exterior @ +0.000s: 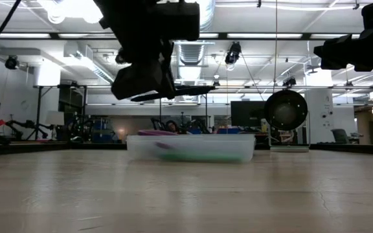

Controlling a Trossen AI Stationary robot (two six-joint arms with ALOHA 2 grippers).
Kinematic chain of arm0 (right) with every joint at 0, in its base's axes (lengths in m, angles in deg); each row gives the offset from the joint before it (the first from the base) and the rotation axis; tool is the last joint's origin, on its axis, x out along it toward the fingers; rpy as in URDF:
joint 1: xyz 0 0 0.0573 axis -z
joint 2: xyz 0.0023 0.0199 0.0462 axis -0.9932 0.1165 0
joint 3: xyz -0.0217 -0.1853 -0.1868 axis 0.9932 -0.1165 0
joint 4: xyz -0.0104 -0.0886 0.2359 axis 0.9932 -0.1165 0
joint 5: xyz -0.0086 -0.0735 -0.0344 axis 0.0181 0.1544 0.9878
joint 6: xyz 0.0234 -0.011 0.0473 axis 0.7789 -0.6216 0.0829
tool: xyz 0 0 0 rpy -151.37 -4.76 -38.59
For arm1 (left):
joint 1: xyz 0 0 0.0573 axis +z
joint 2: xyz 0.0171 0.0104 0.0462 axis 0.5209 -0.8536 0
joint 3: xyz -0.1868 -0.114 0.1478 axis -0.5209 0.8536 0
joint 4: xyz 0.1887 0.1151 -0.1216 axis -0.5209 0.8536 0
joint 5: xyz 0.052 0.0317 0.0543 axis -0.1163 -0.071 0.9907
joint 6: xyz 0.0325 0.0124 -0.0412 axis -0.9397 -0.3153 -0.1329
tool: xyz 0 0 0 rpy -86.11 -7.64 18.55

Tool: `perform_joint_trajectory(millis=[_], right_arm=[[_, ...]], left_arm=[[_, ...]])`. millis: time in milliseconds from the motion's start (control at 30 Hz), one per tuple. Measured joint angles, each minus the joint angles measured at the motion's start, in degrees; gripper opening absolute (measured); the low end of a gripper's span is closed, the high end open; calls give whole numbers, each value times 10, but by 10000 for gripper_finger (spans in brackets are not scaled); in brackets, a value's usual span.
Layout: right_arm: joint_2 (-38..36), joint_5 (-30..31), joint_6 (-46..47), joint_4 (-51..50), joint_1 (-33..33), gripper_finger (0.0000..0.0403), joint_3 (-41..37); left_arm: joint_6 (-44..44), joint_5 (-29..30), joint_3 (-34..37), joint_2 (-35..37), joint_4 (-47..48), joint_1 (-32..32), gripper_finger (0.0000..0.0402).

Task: Pick & place school supplies into a supply box
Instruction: Put the black pen into the supply box, then put the yellow pen into the supply box

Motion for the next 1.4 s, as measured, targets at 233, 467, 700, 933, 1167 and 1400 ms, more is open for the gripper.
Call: perform_joint_trajectory(millis=[233,467,700,933,1167,1400], right_arm=[[0,0,0,0,0,70,0],[0,0,0,0,0,72,0],[0,0,0,0,0,82,0],[0,0,0,0,0,83,0],[0,0,0,0,0,72,0],[0,0,0,0,0,70,0]], left_arm=[[-94,2,23,0,-108,28,12],[-148,1,47,0,-153,43,13],[-148,1,51,0,-153,44,20],[-147,1,51,0,-157,43,50],[-146,1,51,0,-159,43,56],[-146,1,51,0,-159,42,57]])
